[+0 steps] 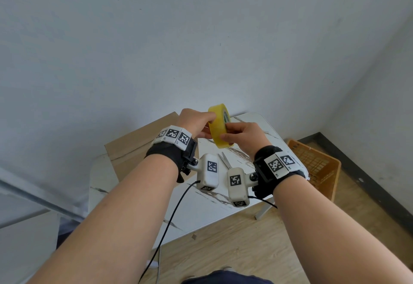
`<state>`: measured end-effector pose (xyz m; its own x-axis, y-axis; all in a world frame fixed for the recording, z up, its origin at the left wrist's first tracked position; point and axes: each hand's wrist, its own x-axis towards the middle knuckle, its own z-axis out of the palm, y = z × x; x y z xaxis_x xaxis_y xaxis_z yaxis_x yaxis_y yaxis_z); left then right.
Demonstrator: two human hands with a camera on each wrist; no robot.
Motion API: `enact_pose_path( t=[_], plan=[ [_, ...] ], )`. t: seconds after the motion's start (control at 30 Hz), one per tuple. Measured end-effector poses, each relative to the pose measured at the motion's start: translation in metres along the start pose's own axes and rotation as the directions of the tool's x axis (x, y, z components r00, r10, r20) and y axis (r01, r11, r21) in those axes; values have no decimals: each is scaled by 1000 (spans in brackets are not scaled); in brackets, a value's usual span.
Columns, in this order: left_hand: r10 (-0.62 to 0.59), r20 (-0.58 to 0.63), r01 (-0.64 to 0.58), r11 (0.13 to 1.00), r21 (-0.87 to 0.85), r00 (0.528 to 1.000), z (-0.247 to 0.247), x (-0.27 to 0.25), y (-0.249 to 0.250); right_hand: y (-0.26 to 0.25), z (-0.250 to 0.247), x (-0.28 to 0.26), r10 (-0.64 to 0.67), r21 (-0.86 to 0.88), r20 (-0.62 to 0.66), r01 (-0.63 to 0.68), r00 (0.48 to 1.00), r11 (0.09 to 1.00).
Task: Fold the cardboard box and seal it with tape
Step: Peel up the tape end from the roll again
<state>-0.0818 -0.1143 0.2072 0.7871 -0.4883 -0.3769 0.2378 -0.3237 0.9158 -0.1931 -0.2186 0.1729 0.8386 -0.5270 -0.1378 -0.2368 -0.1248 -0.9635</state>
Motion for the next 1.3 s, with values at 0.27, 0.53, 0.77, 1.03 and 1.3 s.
enact_pose_path(
  t=[0.27, 0.53, 0.77, 1.03, 1.3],
  plan=[
    [-20, 52, 21, 999, -27, 998, -7, 2, 6, -2, -5, 4, 33, 47, 38, -35, 999, 998],
    [373, 278, -460, 614, 641, 885, -18, 21, 3, -15, -3, 7, 84, 36, 36, -85, 996, 996],
    [418, 208, -399, 446, 801, 884, -18, 17, 2, -15, -15, 8, -74, -83, -40, 70, 996, 994],
    [411, 200, -388, 446, 807, 889, -11, 14, 3, -15, -10, 13, -245, -341, -113, 193, 963, 920],
    [411, 178, -373, 463, 804, 894, -8, 13, 2, -13, -12, 18, -258, -345, -122, 203, 958, 917]
  ],
)
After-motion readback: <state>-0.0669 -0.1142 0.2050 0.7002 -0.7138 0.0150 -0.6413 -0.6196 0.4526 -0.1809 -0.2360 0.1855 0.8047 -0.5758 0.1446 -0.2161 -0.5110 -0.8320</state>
